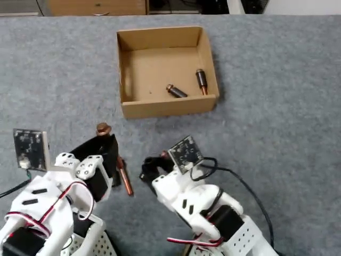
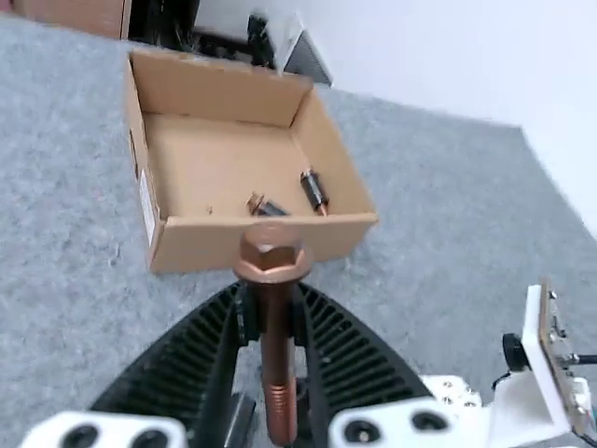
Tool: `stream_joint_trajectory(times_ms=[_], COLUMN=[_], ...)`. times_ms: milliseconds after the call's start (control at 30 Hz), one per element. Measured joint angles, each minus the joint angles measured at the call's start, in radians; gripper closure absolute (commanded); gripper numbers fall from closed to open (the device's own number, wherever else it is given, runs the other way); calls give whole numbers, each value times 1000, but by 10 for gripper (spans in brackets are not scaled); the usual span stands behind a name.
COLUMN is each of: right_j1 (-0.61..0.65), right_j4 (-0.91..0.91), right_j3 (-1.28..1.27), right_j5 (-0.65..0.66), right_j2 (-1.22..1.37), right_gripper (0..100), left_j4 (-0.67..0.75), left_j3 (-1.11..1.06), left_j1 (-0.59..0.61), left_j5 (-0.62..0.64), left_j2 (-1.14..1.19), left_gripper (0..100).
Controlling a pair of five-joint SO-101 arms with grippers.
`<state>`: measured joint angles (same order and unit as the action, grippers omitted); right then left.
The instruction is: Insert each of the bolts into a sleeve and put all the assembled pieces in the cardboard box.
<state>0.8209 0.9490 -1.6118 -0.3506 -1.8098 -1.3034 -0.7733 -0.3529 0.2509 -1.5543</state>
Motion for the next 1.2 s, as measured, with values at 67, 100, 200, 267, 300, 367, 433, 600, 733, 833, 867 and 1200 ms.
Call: stream_joint_trajectory(times_ms=[67, 100, 200, 267, 300, 367, 433, 600, 733, 833, 867, 1200], right_j1=[44, 64, 84, 92, 94, 94, 98, 138, 144, 146, 146, 207], right_j4=[0, 0, -20, -55, -72, -103, -133, -201, -210, -210, -210, -163], right_j3=[-2, -2, -3, -3, -6, -26, -52, -72, -66, -34, -23, 52], right_j5=[-20, -21, -25, -26, -26, -26, -26, 2, 35, 40, 40, 40], right_j2=[0, 0, 0, 0, 0, 0, 0, 0, 0, 0, 0, 0], right_gripper=[997, 997, 997, 997, 997, 997, 997, 997, 997, 997, 997, 997], left_j4=[11, 15, 15, -2, -11, -20, -20, -20, -20, -20, -28, -60], left_j3=[-44, -63, -97, -97, -97, -95, -97, -104, -81, -63, -63, -52], left_j1=[0, 0, 0, 0, 0, 0, 0, 0, 0, 0, 0, 0], left_j5=[0, 0, 6, 34, 54, 69, 77, 77, 78, 78, 78, 78], left_j2=[-44, -72, -137, -169, -183, -192, -195, -198, -198, -199, -198, -198], left_gripper=[981, 981, 981, 981, 981, 981, 981, 981, 981, 981, 981, 981])
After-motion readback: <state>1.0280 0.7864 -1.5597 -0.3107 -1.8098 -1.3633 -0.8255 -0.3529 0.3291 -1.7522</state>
